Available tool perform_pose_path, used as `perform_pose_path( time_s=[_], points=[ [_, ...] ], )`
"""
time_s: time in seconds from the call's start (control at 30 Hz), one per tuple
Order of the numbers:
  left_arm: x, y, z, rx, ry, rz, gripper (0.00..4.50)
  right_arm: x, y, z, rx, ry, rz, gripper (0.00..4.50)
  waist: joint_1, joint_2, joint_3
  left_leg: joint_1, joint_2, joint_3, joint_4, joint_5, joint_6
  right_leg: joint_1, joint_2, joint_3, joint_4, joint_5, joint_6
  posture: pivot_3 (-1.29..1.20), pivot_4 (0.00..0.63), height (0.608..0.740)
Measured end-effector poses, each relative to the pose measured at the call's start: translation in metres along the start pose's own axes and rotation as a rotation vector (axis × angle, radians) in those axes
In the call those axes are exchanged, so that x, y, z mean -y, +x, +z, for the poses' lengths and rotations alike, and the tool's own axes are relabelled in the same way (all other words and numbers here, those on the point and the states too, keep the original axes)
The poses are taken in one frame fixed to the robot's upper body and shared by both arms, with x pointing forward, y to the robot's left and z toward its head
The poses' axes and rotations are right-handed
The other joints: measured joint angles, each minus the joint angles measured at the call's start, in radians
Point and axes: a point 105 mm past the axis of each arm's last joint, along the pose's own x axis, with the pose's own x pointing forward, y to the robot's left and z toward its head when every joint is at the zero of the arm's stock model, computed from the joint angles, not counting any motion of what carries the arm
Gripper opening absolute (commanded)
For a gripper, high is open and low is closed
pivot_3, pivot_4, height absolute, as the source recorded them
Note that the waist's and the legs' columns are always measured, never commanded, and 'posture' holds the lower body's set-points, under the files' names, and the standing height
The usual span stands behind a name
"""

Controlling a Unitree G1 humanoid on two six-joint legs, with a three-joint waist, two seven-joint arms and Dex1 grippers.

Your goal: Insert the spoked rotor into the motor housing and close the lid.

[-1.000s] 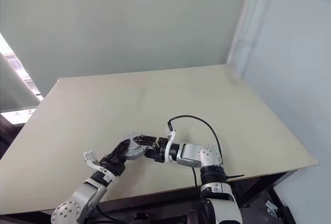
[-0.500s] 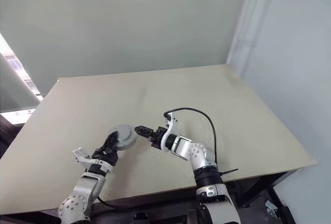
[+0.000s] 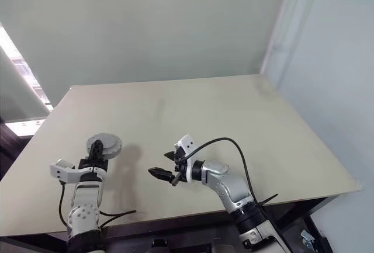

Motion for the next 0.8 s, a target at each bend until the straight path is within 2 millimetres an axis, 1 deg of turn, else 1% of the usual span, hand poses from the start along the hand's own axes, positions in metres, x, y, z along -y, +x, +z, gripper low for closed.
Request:
perform_pose_path(
  time_s=[0.1, 0.23, 0.4, 0.63, 0.7, 0.77, 0.8],
  points=[
    [-0.016, 0.003, 0.003, 0.032, 0.029, 0.071, 2.01, -0.006, 0.002, 0.003, 0.004, -0.045, 0.026, 4.50, 0.002, -0.002, 0.000, -0.001, 0.000, 0.000, 0.002, 0.000, 0.000, 0.000, 0.000, 0.000, 0.000, 0.000, 0.000, 0.00, 0.000, 0.740],
    [-0.030, 0.001, -0.003, 0.020, 0.068, 0.123, 2.01, -0.006, 0.000, 0.001, -0.008, -0.083, 0.027, 4.50, 0.012, -0.005, 0.000, -0.002, 0.000, -0.001, 0.004, 0.000, 0.000, 0.000, 0.000, 0.000, 0.000, 0.001, 0.001, 0.00, 0.000, 0.740],
    [-0.036, 0.002, -0.002, 0.025, 0.109, 0.147, 2.01, -0.009, 0.000, -0.003, -0.023, -0.096, 0.032, 4.50, 0.024, -0.007, 0.000, -0.002, 0.000, -0.001, 0.005, 0.000, 0.000, 0.000, 0.001, 0.000, 0.000, 0.002, 0.001, 0.00, 0.000, 0.740],
    [-0.043, 0.001, -0.006, 0.005, 0.137, 0.176, 2.01, -0.009, -0.002, -0.007, -0.037, -0.110, 0.022, 4.50, 0.024, -0.007, 0.000, -0.002, 0.000, -0.001, 0.007, 0.000, 0.000, 0.001, 0.001, 0.000, 0.000, 0.004, 0.002, 0.00, 0.000, 0.740],
    [-0.043, 0.001, -0.006, -0.001, 0.156, 0.178, 2.75, -0.008, -0.002, -0.007, -0.039, -0.116, 0.020, 4.50, 0.024, -0.008, 0.000, -0.002, 0.000, -0.001, 0.007, 0.000, 0.000, 0.001, 0.001, 0.000, 0.000, 0.004, 0.002, 0.00, 0.000, 0.740],
    [-0.043, 0.002, -0.005, -0.004, 0.179, 0.180, 3.30, -0.008, -0.002, -0.007, -0.039, -0.122, 0.016, 4.50, 0.024, -0.008, 0.000, -0.001, 0.000, -0.001, 0.007, 0.000, 0.000, 0.002, 0.001, 0.000, 0.000, 0.004, 0.002, 0.00, 0.000, 0.740],
    [-0.043, 0.002, -0.005, -0.004, 0.194, 0.187, 3.74, -0.008, -0.001, -0.006, -0.038, -0.127, 0.011, 4.50, 0.024, -0.008, 0.000, -0.001, 0.000, -0.001, 0.007, 0.000, 0.000, 0.002, 0.001, 0.000, 0.000, 0.004, 0.002, 0.00, 0.000, 0.740]
  ],
)
